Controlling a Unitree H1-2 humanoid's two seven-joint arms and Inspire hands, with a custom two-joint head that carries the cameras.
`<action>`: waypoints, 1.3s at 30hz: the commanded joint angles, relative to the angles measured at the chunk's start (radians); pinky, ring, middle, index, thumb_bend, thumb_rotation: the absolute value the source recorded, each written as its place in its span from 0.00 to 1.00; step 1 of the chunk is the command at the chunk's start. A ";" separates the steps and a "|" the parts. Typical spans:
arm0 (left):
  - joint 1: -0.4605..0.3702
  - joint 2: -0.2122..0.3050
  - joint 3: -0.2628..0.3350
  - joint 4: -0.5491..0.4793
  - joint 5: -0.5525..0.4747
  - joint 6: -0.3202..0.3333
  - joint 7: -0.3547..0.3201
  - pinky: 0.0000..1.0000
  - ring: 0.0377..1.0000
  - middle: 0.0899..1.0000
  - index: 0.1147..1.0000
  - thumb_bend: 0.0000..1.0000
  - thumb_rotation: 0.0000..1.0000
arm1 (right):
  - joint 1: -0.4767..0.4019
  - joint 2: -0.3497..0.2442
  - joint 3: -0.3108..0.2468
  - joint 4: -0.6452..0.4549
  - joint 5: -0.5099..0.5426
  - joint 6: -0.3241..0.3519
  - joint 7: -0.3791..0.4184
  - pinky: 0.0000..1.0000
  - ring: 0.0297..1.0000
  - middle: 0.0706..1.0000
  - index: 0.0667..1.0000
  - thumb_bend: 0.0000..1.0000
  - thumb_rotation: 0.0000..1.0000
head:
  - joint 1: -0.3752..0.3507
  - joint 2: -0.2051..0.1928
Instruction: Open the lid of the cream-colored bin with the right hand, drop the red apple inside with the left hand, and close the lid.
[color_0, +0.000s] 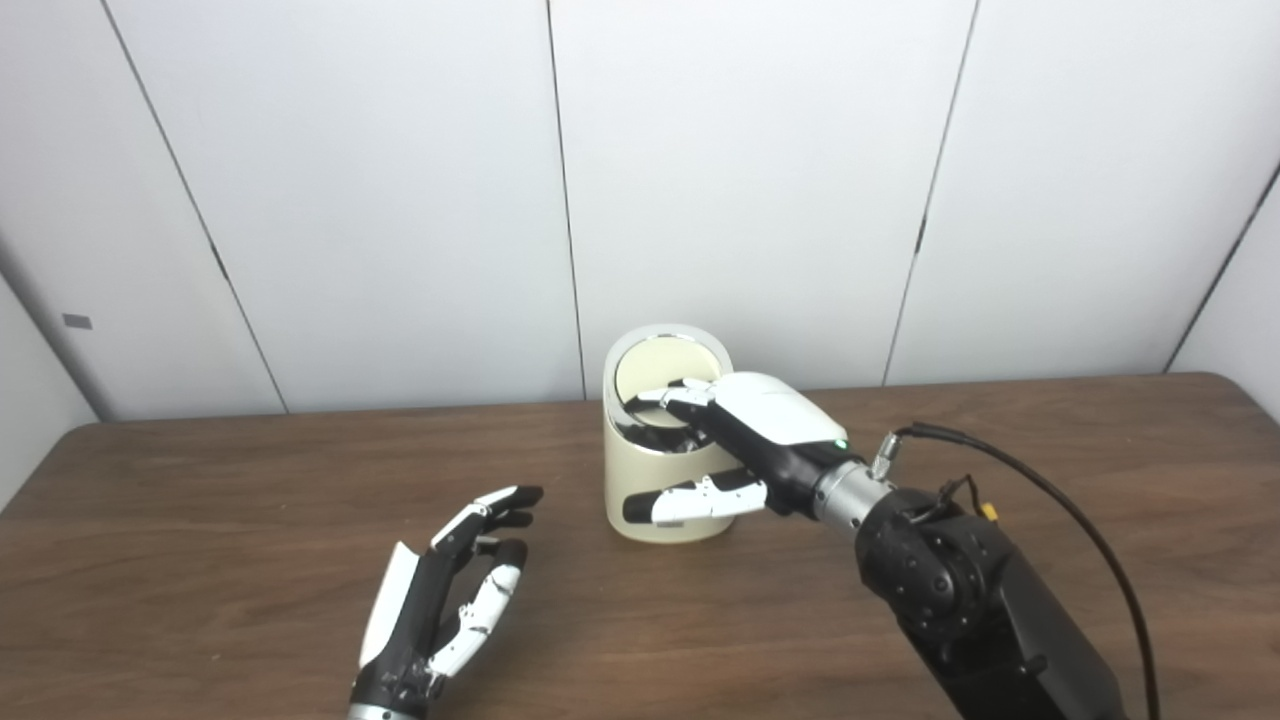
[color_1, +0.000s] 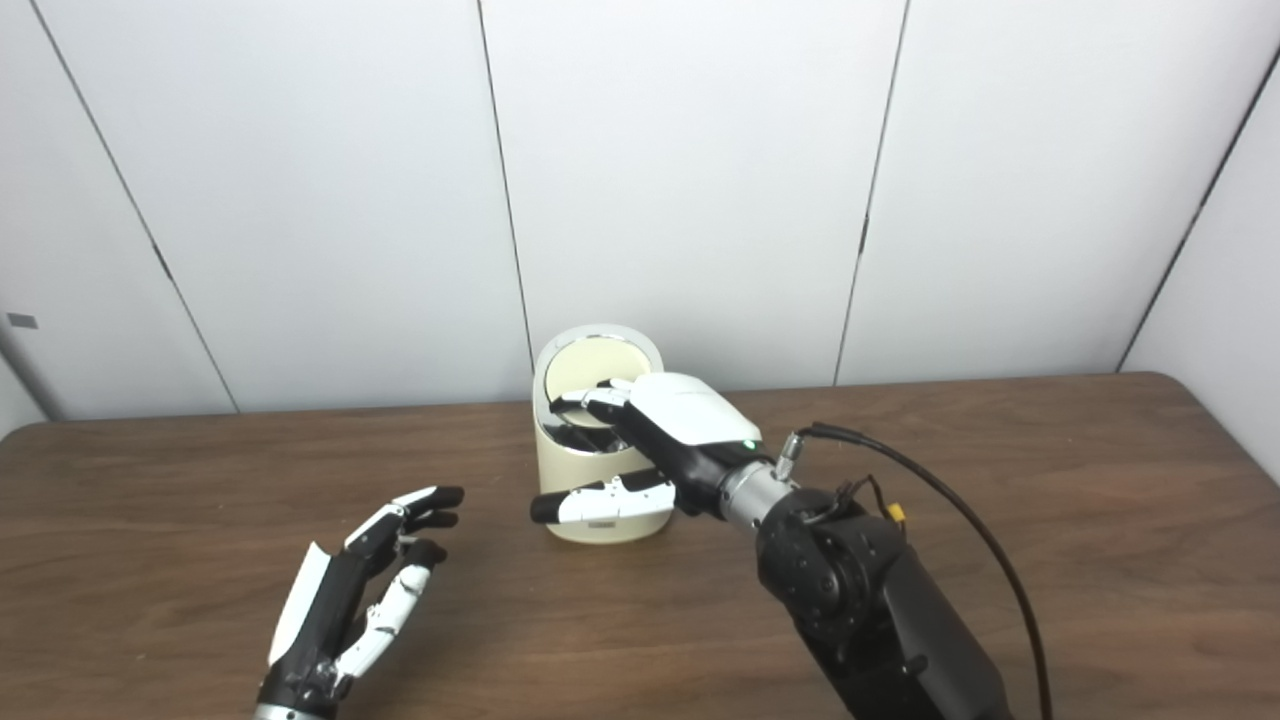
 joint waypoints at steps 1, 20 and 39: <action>-0.030 0.001 0.003 -0.020 -0.003 -0.029 0.004 0.61 0.74 0.78 0.77 0.42 0.79 | 0.044 -0.014 0.022 0.087 0.011 0.037 0.054 0.92 0.94 0.88 0.86 0.86 0.95 | 0.000 0.002; -0.051 0.003 0.003 0.039 0.010 -0.053 0.017 0.62 0.75 0.78 0.78 0.43 0.78 | 0.071 -0.005 -0.039 -0.030 0.068 -0.085 -0.121 0.92 0.94 0.90 0.88 0.86 0.92 | -0.011 -0.023; -0.070 0.009 0.006 0.121 0.049 -0.111 0.039 0.63 0.75 0.79 0.78 0.39 0.69 | 0.148 0.050 -0.199 0.054 0.205 -0.495 -0.433 1.00 1.00 1.00 1.00 0.78 0.78 | -0.017 -0.055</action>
